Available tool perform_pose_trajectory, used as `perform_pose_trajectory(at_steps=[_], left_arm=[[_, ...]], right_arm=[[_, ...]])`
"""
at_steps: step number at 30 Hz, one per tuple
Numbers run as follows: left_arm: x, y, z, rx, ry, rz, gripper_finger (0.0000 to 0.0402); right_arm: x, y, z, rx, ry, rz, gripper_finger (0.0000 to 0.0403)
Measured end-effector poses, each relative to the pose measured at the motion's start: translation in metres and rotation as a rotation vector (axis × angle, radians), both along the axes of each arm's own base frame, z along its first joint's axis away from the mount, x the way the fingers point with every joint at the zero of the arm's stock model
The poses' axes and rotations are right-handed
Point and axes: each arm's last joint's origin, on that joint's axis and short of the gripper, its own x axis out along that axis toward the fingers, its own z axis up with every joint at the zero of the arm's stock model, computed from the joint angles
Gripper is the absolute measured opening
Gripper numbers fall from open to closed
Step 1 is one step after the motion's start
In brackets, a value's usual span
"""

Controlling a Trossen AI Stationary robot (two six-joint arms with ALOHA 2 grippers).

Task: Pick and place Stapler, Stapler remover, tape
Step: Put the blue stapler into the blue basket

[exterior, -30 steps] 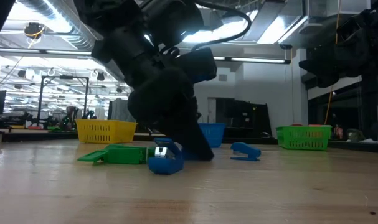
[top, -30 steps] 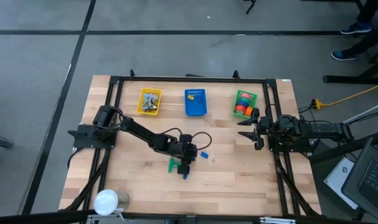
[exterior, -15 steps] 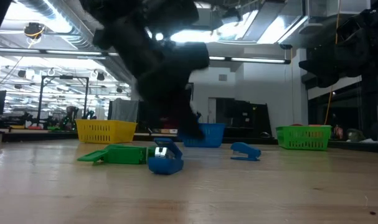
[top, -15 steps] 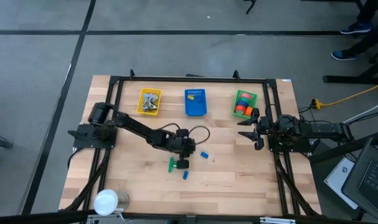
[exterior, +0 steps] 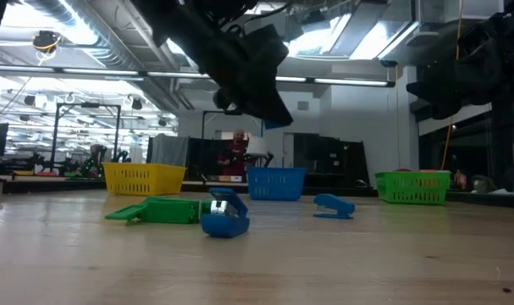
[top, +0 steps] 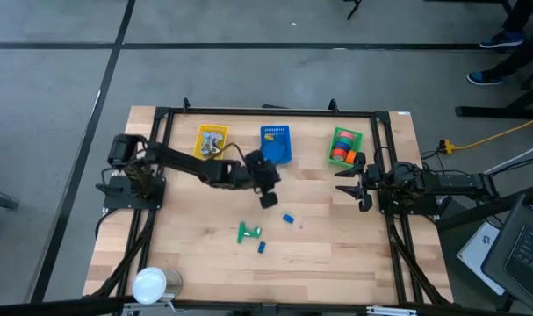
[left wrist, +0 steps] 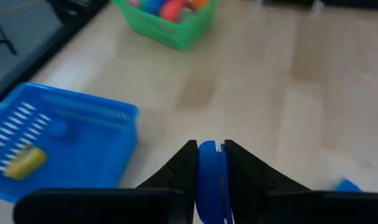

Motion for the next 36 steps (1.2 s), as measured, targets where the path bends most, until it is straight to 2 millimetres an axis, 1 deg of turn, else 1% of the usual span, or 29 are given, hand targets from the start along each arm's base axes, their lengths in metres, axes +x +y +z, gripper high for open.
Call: perform_pose_trajectory(at_steps=[3,7,12,15,18,22,24,28,36], left_arm=[[0.001,0.019,0.004,0.024,-0.025,0.033,0.0059],[0.001,0.05,0.009,0.042,-0.077,0.105,0.0059],[-0.005,0.086,0.01,0.006,-0.111,0.208,0.0059],[-0.006,0.104,0.005,-0.018,-0.119,0.218,0.0059],[-0.002,0.118,-0.005,-0.068,-0.155,0.198,0.0059],[0.002,0.127,-0.023,-0.081,-0.139,0.194,0.0059],[0.002,0.131,-0.028,-0.073,-0.122,0.193,0.0059],[0.002,0.137,-0.035,-0.071,-0.1,0.194,0.0059],[-0.002,0.137,-0.04,-0.049,-0.027,0.204,0.0059]], right_arm=[[0.0,0.0,0.0,0.0,0.001,0.0,0.0211],[0.0,0.0,0.0,0.0,0.0,0.0,0.0211],[0.0,0.0,0.0,0.0,0.0,0.0,0.0211],[0.0,0.0,0.0,0.0,0.0,0.0,0.0211],[0.0,0.0,0.0,0.0,0.0,0.0,0.0211],[0.0,0.0,0.0,0.0,0.001,0.0,0.0211],[0.0,0.0,0.0,0.0,0.0,0.0,0.021],[0.0,0.0,0.0,0.0,0.001,0.0,0.021],[0.0,0.0,0.0,0.0,0.001,0.0,0.021]])
